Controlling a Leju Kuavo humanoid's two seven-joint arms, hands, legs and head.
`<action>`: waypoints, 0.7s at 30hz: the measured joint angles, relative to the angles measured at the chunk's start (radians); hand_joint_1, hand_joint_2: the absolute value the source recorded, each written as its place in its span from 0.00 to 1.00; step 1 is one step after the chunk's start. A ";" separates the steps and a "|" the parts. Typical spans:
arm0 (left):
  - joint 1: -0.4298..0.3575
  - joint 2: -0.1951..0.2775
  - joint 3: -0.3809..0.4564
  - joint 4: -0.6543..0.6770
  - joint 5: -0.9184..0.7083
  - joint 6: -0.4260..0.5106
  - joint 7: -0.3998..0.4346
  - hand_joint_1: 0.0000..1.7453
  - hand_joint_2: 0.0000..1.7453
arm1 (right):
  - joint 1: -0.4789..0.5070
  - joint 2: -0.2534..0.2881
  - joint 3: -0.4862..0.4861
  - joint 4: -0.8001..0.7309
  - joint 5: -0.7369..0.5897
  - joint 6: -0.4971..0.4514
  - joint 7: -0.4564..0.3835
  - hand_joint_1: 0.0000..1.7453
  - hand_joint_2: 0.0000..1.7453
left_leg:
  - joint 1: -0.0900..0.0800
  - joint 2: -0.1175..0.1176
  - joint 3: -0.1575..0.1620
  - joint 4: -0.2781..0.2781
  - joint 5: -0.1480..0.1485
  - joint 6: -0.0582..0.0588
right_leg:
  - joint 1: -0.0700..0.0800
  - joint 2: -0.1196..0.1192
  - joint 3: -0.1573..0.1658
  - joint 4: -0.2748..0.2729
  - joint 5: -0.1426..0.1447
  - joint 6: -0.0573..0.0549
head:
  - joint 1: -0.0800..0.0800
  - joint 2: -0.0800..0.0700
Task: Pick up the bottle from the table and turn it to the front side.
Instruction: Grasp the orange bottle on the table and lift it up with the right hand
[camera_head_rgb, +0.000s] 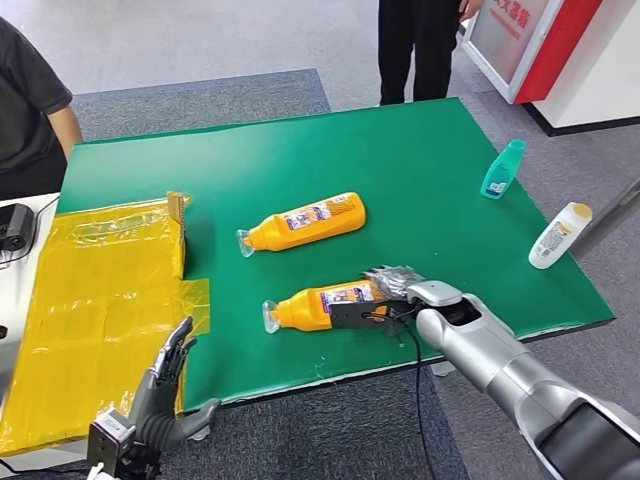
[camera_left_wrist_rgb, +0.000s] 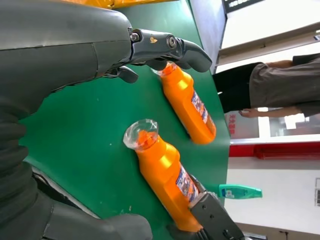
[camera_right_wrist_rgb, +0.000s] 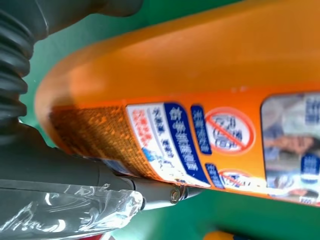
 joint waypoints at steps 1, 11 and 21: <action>0.000 0.000 -0.003 0.001 0.000 0.000 0.000 0.00 1.00 | 0.000 0.002 0.002 0.006 0.000 -0.006 0.000 0.22 1.00 | 0.000 0.000 0.000 0.000 0.000 0.000 | 0.000 0.000 0.000 0.000 0.000 0.000 | 0.000 0.000; 0.000 0.001 -0.008 0.005 0.003 0.004 -0.001 0.00 1.00 | 0.006 0.009 0.016 0.023 0.009 -0.054 -0.020 1.00 1.00 | 0.000 0.000 0.000 0.000 0.000 0.000 | 0.000 0.000 0.000 0.000 0.000 0.000 | 0.000 0.000; 0.048 0.005 0.023 -0.028 0.012 0.038 0.004 0.00 1.00 | 0.203 -0.042 -0.052 -0.293 0.029 -0.186 -0.001 1.00 1.00 | 0.000 0.000 -0.004 0.000 0.001 0.001 | 0.000 0.000 -0.004 0.000 0.000 0.000 | 0.000 0.000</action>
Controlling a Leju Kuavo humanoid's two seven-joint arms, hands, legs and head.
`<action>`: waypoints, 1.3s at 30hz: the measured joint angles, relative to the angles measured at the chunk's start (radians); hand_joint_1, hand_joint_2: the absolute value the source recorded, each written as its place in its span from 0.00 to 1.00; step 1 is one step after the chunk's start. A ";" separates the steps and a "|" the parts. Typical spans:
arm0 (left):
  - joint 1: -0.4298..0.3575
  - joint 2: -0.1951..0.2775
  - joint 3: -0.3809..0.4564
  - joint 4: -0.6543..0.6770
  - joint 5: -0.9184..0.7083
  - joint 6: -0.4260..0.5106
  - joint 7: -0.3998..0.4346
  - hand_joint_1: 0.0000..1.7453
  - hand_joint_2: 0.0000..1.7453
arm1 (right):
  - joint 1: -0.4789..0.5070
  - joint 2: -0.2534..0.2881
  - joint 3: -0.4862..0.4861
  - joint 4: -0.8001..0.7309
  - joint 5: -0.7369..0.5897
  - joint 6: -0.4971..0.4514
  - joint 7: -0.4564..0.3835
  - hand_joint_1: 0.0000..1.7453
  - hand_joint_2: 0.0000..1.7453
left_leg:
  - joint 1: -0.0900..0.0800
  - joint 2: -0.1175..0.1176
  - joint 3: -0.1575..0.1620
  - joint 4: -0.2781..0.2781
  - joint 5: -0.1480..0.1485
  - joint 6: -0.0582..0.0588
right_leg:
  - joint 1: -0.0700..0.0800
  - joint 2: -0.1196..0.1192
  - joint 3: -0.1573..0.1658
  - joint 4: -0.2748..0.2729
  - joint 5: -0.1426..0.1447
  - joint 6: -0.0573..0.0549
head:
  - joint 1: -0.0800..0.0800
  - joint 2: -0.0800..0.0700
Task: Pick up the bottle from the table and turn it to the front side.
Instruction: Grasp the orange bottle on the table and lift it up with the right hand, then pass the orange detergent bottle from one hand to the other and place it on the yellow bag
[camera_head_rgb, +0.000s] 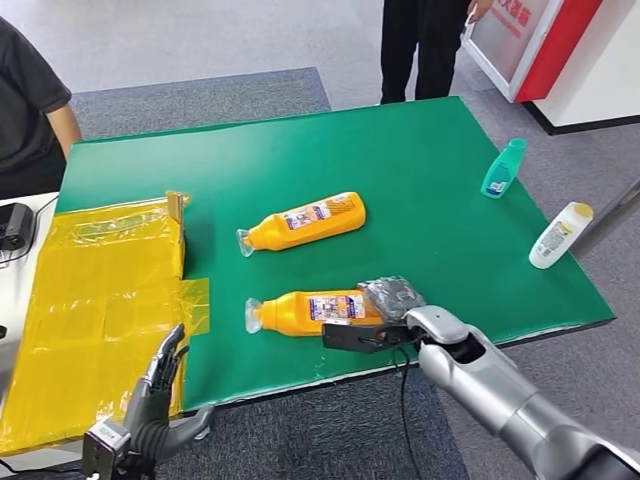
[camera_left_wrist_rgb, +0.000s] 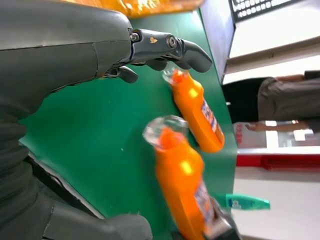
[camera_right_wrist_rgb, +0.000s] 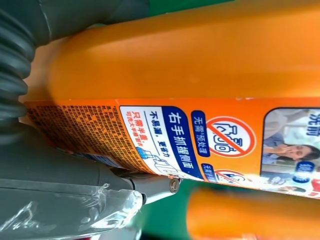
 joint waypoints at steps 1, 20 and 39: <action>0.009 -0.001 0.010 -0.011 0.002 -0.002 -0.003 0.00 1.00 | 0.034 -0.005 -0.016 -0.057 0.011 -0.023 0.000 1.00 1.00 | 0.000 0.000 -0.001 0.000 0.000 0.000 | 0.000 0.000 -0.001 0.000 0.000 0.000 | 0.000 0.000; 0.119 -0.096 0.168 -0.151 0.091 -0.238 0.067 0.00 1.00 | 0.569 0.148 -0.220 -0.639 -0.079 -0.344 -0.215 1.00 1.00 | 0.000 -0.001 -0.002 0.000 -0.002 -0.002 | 0.001 -0.001 -0.002 0.000 -0.002 -0.002 | 0.000 0.000; 0.042 -0.022 -0.095 -0.183 0.280 -0.379 0.091 0.00 1.00 | 0.457 0.179 -0.055 -0.277 -0.009 -0.329 -0.232 1.00 1.00 | 0.000 -0.001 -0.002 0.000 0.001 -0.002 | 0.001 -0.001 -0.002 0.000 0.000 -0.002 | 0.000 0.000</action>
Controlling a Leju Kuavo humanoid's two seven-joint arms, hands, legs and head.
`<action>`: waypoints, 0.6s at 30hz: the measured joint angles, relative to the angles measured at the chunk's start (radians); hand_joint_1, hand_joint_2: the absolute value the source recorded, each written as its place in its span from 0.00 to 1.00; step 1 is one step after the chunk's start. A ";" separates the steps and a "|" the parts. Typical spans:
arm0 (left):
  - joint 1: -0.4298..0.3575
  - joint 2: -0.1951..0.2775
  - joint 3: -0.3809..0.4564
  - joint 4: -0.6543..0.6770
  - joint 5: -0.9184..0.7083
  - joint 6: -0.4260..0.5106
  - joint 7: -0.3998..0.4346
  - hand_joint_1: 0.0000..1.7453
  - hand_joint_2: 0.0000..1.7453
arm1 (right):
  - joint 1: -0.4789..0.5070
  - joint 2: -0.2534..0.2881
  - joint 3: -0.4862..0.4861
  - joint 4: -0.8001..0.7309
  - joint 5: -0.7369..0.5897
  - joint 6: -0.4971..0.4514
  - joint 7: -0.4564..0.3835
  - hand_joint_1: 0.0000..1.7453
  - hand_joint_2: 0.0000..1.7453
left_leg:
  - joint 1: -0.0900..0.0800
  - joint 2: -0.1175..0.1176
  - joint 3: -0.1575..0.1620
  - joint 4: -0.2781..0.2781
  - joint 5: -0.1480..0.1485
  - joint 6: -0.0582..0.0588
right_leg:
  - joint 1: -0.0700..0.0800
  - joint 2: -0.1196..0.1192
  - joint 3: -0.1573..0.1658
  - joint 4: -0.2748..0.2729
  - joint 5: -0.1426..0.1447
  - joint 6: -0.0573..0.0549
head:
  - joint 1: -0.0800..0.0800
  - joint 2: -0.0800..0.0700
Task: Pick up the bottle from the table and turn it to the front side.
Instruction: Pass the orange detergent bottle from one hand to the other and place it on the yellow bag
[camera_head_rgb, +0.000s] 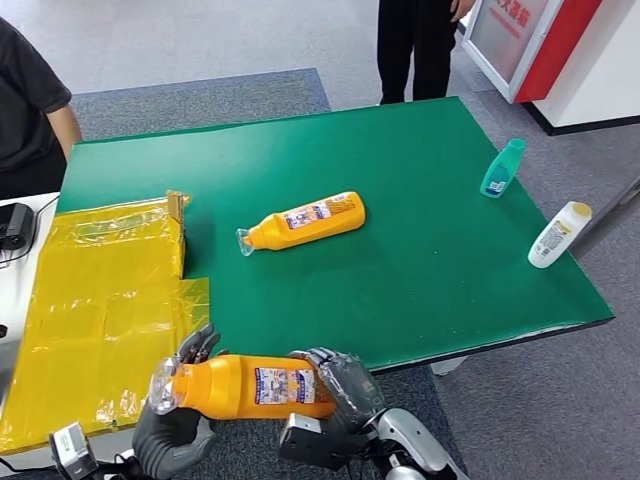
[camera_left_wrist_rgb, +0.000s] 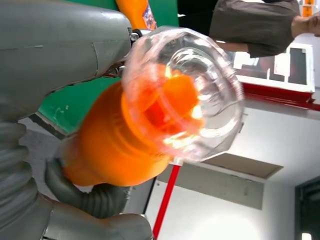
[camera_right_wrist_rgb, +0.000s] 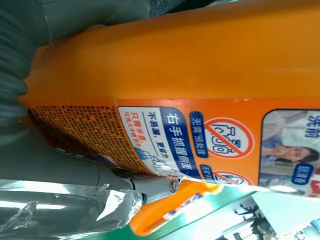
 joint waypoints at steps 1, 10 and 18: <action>-0.002 0.003 -0.006 0.000 0.006 -0.002 -0.003 0.00 1.00 | -0.004 0.001 0.004 0.007 0.002 0.001 -0.002 1.00 1.00 | 0.000 0.000 0.000 0.000 0.000 0.000 | 0.000 0.000 0.000 0.000 0.000 0.000 | 0.000 0.000; -0.012 0.019 -0.031 0.000 0.002 0.005 -0.014 0.17 1.00 | -0.038 0.010 0.037 0.039 0.020 0.010 -0.010 1.00 1.00 | 0.000 0.000 0.000 0.000 0.000 0.000 | 0.000 0.000 0.000 0.000 0.000 0.000 | 0.000 0.000; -0.016 0.032 -0.059 0.009 -0.049 0.084 -0.003 0.98 1.00 | -0.050 0.013 0.063 0.019 0.018 0.012 -0.013 1.00 1.00 | 0.000 0.000 0.000 0.000 0.000 0.000 | 0.000 0.000 0.000 0.000 0.000 0.000 | 0.000 0.000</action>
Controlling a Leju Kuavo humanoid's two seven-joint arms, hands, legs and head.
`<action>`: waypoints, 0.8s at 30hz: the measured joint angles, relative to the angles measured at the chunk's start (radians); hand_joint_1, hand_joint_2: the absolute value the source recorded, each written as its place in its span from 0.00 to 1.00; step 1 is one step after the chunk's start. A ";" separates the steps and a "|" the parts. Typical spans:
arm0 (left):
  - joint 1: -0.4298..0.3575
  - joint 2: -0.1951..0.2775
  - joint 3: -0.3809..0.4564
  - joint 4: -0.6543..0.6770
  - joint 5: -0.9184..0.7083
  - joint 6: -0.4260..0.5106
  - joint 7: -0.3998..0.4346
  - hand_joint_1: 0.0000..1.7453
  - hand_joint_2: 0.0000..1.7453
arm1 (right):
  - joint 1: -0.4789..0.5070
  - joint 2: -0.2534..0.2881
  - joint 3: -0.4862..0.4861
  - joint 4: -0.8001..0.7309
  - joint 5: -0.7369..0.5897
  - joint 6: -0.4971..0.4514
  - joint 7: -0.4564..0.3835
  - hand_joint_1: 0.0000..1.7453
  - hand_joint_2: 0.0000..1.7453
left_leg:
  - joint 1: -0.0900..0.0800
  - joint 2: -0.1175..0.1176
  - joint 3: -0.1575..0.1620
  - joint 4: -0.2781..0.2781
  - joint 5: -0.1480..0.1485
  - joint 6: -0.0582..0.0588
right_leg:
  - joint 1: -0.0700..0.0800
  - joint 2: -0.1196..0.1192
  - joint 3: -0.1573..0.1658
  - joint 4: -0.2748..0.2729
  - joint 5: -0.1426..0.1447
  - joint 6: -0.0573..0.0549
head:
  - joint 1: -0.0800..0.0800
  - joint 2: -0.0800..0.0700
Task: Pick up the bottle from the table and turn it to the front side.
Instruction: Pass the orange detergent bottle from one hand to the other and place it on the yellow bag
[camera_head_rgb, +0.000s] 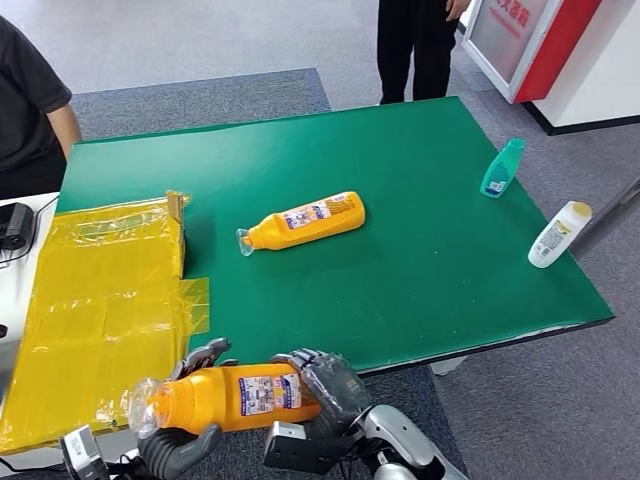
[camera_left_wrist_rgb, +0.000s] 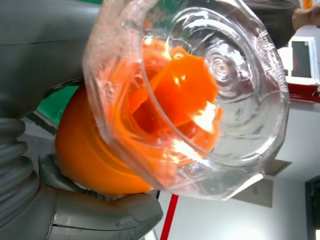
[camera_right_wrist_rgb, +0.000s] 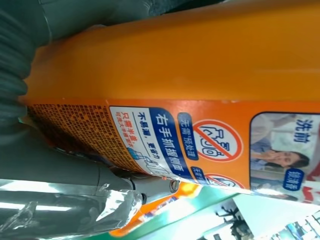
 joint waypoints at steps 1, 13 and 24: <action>-0.001 0.001 -0.003 0.000 -0.003 0.007 0.001 1.00 1.00 | 0.000 0.000 0.000 -0.004 -0.001 0.000 0.000 1.00 1.00 | 0.000 0.000 0.000 0.000 0.000 0.000 | 0.000 0.000 0.000 0.000 0.000 0.000 | 0.000 0.000; -0.026 0.022 -0.053 -0.002 -0.055 0.126 0.012 1.00 1.00 | 0.000 -0.003 0.020 -0.079 -0.004 0.010 0.003 0.00 1.00 | 0.000 0.000 0.000 0.000 0.000 0.000 | 0.000 0.000 0.000 0.000 0.000 0.000 | 0.000 0.000; 0.024 0.021 0.005 -0.078 -0.284 0.361 -0.006 1.00 1.00 | 0.045 0.000 0.023 -0.194 0.027 -0.050 -0.012 0.00 1.00 | 0.000 0.000 0.000 0.000 0.000 0.000 | 0.000 0.000 -0.001 0.000 0.000 0.000 | 0.000 0.000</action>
